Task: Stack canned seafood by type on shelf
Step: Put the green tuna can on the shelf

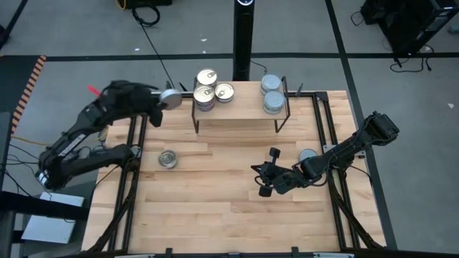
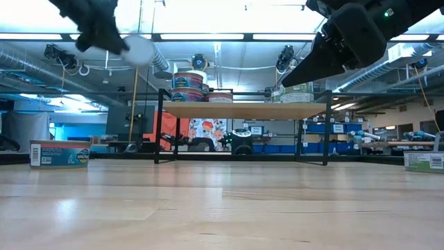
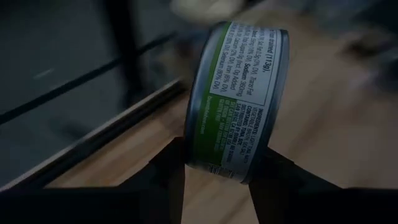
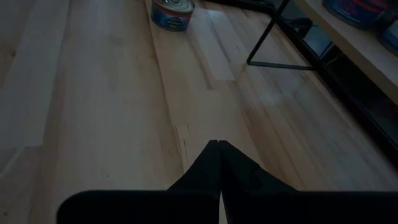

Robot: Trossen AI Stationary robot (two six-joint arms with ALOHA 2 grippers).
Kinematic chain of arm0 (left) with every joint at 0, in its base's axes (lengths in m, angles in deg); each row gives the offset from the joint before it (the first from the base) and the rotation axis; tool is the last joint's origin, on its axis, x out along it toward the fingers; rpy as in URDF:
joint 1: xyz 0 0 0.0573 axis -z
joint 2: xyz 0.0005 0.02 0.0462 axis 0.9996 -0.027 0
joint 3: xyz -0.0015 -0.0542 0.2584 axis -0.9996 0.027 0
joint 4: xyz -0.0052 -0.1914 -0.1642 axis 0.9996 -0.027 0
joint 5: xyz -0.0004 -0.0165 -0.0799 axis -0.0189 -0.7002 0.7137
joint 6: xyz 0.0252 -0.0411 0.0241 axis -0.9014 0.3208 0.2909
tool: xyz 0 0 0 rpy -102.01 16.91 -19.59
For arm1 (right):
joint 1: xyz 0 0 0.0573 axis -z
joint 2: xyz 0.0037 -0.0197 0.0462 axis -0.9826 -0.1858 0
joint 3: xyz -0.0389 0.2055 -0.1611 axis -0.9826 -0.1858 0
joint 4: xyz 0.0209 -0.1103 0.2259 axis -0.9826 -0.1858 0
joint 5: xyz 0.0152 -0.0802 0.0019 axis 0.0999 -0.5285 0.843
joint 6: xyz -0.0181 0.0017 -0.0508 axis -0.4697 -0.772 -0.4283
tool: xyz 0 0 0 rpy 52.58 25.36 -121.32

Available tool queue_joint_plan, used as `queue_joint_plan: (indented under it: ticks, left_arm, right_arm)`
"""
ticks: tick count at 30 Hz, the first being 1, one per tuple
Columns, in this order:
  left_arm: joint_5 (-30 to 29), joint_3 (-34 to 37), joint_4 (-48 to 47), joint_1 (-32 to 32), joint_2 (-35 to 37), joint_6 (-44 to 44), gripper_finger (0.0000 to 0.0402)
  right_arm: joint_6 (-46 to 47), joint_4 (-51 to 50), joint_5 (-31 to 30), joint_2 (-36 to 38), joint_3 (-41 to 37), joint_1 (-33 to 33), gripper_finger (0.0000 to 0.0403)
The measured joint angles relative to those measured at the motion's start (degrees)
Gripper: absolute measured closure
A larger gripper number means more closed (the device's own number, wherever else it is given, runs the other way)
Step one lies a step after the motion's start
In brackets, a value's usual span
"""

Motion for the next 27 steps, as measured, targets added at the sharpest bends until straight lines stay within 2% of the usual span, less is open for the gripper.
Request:
queue_joint_plan:
  ticks: [3,7,13,17,22,27]
  left_arm:
    - [7.68,-0.01,5.33,0.29,2.02,2.23,0.0263]
    - [13.46,-0.02,10.29,2.62,2.34,5.90,0.0263]
    - [13.24,-0.01,15.66,8.90,-1.03,7.62,0.0263]
    - [13.20,1.49,22.17,13.19,-5.29,8.83,0.0263]
    - [12.96,5.91,35.58,18.23,-10.64,9.33,0.0263]
    - [14.11,11.11,51.57,23.39,-15.08,7.55,0.0263]
  right_arm:
    - [-0.36,0.40,-0.01,0.00,0.00,0.00,0.0393]
    - [-0.96,0.90,-0.01,0.00,0.00,0.00,0.0393]
    - [-3.22,2.87,-0.11,0.00,0.02,-0.69,0.0393]
    - [-5.94,5.21,-2.54,0.06,0.04,-1.10,0.0393]
    - [-4.53,5.87,-7.42,2.61,0.04,-1.14,0.0391]
    - [-1.76,9.07,-8.52,8.05,0.04,-0.06,0.0370]
